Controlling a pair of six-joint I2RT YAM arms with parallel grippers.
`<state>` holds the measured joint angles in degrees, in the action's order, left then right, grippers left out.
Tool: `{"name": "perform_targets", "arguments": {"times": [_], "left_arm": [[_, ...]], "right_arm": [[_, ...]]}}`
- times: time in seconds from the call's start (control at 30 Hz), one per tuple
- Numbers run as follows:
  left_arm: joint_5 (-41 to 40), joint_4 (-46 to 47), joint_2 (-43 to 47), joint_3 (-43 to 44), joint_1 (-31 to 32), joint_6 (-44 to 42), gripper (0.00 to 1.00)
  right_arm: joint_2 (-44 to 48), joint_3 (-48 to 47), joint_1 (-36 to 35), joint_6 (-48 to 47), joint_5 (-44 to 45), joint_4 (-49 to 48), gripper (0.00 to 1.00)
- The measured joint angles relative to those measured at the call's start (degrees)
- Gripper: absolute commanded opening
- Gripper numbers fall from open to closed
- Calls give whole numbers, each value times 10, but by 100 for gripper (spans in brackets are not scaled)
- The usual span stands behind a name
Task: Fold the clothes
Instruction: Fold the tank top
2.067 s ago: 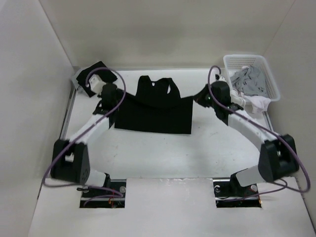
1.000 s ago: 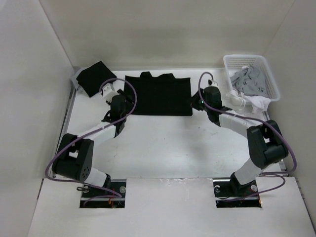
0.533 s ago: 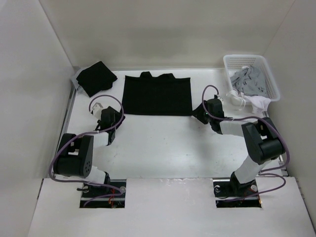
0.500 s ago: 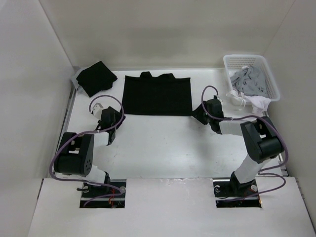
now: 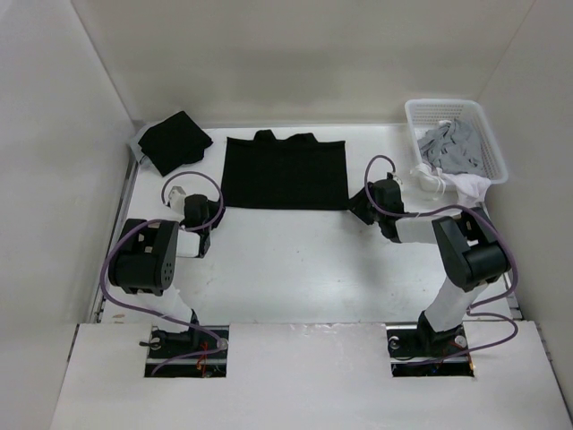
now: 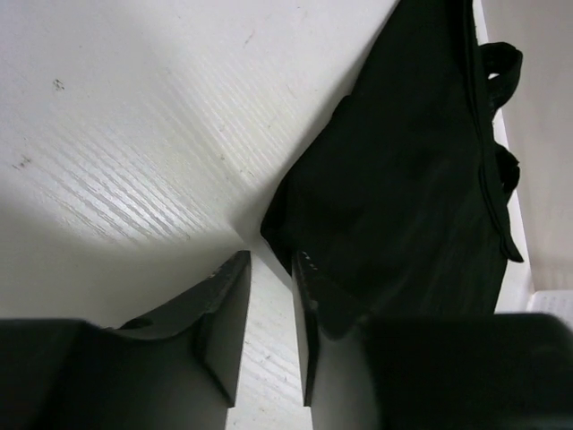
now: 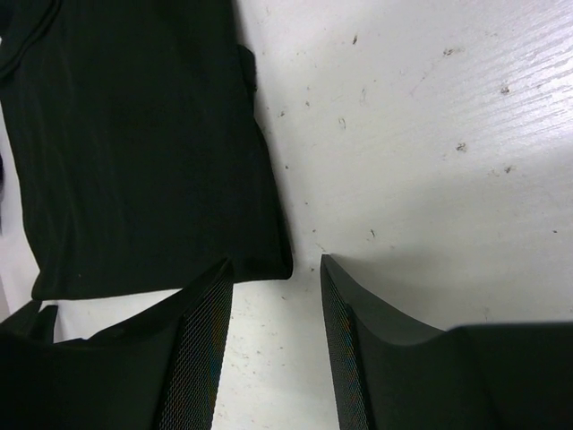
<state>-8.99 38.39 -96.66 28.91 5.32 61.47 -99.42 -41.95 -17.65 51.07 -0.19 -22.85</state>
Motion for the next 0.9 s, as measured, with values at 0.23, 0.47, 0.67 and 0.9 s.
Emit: {"name": "perform_targets", "arguments": {"times": [0.23, 0.47, 0.67, 0.9], "left_arm": [[2, 9, -24, 13, -4, 11, 10], [0, 17, -31, 15, -4, 16, 7], [-6, 19, -32, 15, -3, 17, 4], [-15, 39, -16, 0, -6, 20, 41]], "right_arm": [[-13, -9, 0, 5, -5, -3, 38], [-23, -12, 0, 15, -14, -4, 27], [-31, -13, 0, 19, -21, -12, 17], [-31, -14, 0, 26, -26, -19, 33]]}}
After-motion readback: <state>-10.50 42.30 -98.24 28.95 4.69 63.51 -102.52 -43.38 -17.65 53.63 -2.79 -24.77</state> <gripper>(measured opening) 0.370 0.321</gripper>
